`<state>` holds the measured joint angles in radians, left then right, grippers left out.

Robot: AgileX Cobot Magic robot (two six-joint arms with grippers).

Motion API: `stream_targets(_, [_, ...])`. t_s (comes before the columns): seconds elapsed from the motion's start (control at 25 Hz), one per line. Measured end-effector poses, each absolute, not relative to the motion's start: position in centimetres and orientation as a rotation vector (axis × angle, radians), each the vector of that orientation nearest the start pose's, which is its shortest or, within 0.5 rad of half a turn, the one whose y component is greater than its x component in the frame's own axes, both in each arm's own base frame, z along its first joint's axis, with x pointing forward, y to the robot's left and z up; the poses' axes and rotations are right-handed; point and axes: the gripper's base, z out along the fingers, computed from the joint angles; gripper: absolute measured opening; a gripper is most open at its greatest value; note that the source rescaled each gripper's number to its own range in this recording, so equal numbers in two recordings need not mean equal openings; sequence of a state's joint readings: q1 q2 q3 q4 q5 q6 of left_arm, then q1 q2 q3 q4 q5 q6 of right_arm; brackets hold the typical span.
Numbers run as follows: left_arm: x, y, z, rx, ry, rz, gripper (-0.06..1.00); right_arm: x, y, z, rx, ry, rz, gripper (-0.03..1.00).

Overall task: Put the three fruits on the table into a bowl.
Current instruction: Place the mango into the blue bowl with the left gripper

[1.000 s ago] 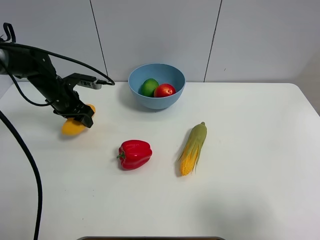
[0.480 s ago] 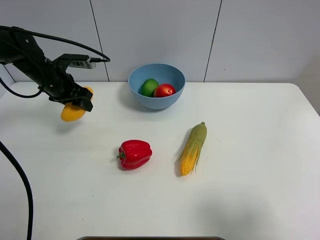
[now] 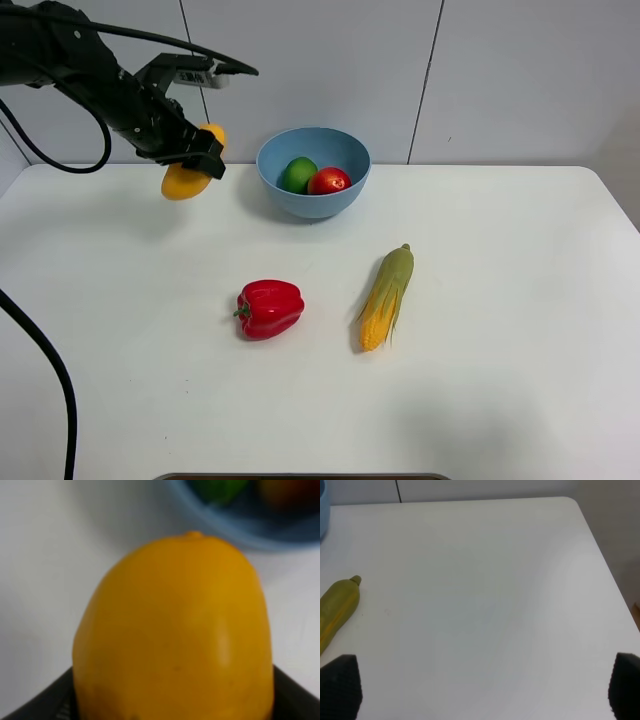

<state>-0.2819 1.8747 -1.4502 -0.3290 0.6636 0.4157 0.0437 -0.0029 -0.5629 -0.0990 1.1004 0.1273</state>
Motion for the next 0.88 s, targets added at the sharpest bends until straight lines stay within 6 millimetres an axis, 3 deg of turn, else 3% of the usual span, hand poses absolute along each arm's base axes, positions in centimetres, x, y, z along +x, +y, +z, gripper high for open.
stream_targets(0.2, [40.2, -15.5, 27.1, 0.606, 2.315, -0.315, 0.01, -1.5, -0.9, 29.1, 0.095, 2.012, -0.009, 1.0])
stream_targets(0.4, [41.2, -17.5, 28.2, 0.559, 2.18, -0.327, 0.01, -1.5, -0.9, 29.1, 0.095, 2.012, -0.009, 1.0])
stream_targets(0.88, [43.5, -21.2, 24.4, 0.459, 1.994, -0.319, 0.0, -1.5, -0.9, 29.1, 0.095, 2.012, -0.009, 1.0])
